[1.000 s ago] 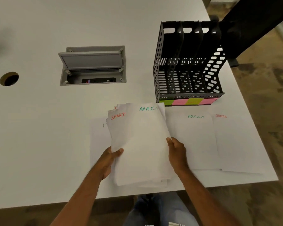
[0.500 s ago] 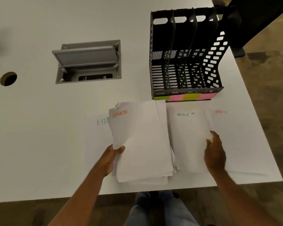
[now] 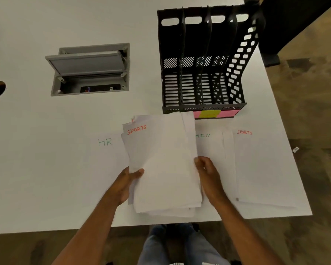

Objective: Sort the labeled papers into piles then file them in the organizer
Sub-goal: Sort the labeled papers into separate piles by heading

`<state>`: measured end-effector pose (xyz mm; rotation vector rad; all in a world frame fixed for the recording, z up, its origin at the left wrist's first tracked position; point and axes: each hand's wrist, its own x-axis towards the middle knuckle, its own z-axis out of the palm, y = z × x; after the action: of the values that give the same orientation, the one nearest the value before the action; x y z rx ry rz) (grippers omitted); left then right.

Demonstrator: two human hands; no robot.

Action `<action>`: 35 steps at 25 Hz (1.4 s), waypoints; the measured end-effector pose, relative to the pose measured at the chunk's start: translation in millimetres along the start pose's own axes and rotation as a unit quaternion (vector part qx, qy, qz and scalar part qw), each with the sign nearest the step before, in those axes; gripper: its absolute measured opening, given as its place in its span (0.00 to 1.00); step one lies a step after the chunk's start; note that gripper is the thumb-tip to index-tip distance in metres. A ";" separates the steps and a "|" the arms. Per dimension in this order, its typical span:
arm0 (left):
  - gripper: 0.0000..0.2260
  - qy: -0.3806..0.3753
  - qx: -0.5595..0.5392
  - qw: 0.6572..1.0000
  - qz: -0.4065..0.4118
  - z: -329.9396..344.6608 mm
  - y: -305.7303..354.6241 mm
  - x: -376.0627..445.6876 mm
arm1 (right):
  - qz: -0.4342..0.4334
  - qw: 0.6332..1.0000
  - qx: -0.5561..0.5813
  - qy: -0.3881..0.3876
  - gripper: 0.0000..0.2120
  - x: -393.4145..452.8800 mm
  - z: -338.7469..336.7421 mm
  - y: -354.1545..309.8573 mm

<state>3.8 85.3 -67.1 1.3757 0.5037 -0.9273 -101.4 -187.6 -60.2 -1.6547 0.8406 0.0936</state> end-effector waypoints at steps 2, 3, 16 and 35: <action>0.13 -0.018 0.010 1.000 0.005 20.8 -0.7 3.5 | -0.004 1.000 -0.020 -0.009 0.23 -1.2 3.0 -8.4; 0.13 -0.025 0.014 1.000 0.005 30.5 -1.7 5.5 | -0.013 0.999 -0.041 0.015 0.24 1.2 -0.3 -8.1; 0.15 -0.039 0.004 0.999 -0.017 90.0 -18.9 19.1 | -0.030 0.987 -0.105 0.115 0.13 28.6 -77.7 33.1; 0.11 0.017 0.017 1.000 -0.006 71.0 -35.8 11.6 | -0.041 0.881 -0.368 0.295 0.21 48.5 -190.6 95.0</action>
<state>-32.7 16.2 -85.6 1.4223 0.5242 -0.9284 -191.2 -380.7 -108.9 -2.5009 1.2914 -0.1896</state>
